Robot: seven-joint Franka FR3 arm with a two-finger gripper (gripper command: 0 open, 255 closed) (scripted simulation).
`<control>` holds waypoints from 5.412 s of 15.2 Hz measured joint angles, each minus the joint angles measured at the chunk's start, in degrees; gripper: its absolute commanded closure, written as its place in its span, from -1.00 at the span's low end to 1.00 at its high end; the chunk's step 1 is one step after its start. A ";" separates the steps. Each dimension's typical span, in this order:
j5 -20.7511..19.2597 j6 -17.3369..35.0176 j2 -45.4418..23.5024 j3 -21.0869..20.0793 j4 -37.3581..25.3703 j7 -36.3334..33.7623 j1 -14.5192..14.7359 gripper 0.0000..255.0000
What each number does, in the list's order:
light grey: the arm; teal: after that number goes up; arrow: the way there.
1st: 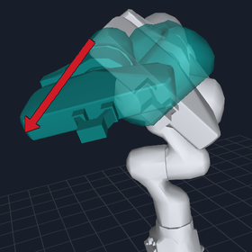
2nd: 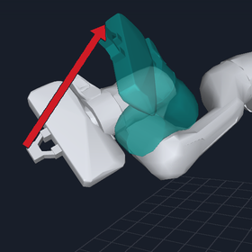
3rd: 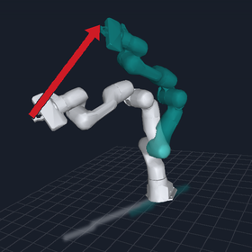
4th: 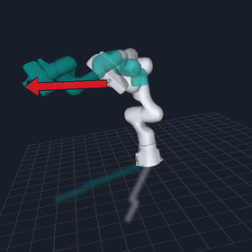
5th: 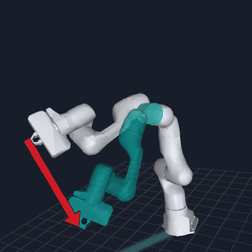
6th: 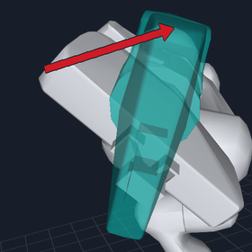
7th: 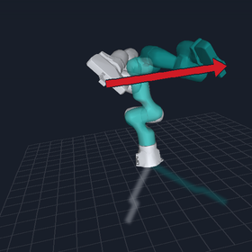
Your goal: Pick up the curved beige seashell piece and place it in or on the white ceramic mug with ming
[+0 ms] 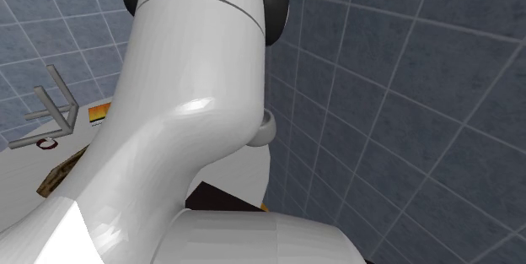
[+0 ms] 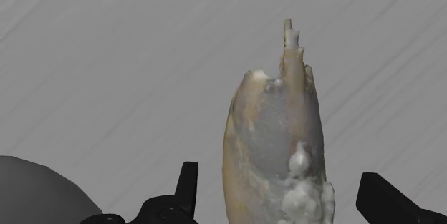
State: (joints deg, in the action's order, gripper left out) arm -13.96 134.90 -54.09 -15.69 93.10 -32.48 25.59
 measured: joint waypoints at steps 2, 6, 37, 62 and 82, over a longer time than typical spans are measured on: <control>-0.03 0.12 -0.14 0.03 -0.04 -0.02 0.03 -1.00; -0.04 0.17 -0.16 0.04 -0.03 -0.02 0.03 1.00; 2.61 -7.58 12.37 -2.89 4.75 0.69 -2.26 1.00; 3.50 -20.56 12.04 -0.68 -8.57 14.29 -11.39 1.00; -6.52 -31.12 4.33 -8.88 -17.02 1.27 -14.94 1.00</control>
State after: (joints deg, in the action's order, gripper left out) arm -20.48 103.78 -49.76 -24.58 76.08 -31.20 10.65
